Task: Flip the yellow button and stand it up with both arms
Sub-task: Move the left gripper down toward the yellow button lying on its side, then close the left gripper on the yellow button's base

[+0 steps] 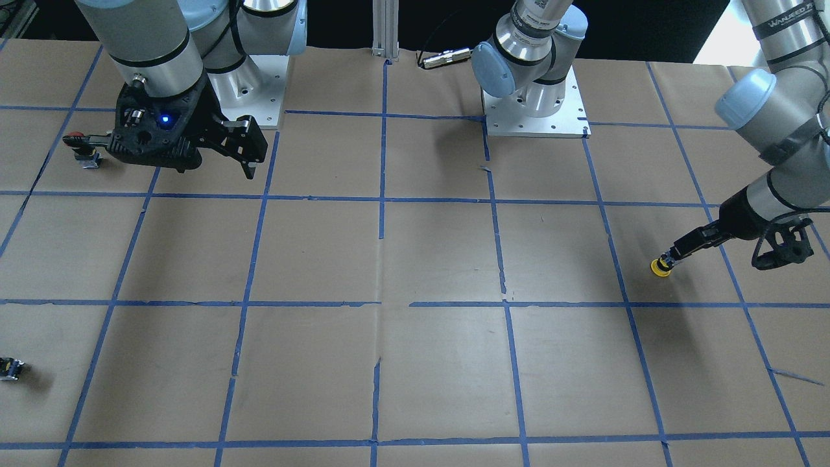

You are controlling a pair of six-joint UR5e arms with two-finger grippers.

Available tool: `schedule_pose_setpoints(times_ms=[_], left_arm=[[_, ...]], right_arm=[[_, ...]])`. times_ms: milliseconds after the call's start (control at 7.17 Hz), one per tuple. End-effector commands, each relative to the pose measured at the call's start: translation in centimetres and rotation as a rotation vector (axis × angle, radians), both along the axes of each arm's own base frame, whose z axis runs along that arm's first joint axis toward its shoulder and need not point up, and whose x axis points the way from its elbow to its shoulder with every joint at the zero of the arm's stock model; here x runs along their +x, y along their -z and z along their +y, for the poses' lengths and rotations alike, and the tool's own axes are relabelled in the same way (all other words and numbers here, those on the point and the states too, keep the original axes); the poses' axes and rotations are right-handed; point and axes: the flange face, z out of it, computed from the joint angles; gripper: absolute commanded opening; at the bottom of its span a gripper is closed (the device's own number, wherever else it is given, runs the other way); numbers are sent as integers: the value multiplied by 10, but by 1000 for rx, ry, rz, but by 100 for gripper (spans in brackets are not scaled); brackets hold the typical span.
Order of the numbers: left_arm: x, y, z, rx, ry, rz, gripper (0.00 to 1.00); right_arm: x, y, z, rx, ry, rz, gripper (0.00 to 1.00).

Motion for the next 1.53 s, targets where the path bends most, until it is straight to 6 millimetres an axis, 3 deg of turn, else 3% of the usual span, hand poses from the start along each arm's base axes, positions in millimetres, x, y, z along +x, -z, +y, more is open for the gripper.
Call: schedule_pose_setpoints(times_ms=[0,279,558,977,1395], left_arm=[[10,25,-2,-4,-16,-6,98],[11,26,4,13,-19,-20,89],[11,23,7,27,-16,-30,66],[13,23,9,42,-11,-48,65],[12,29,7,40,-18,-30,75]], right_arm=[[0,-1,1,-2,0,0,100],[0,-1,1,0,0,0,100],[0,-2,1,-3,0,0,100],[0,-2,2,-3,0,0,100],[0,-2,2,-2,0,0,100]])
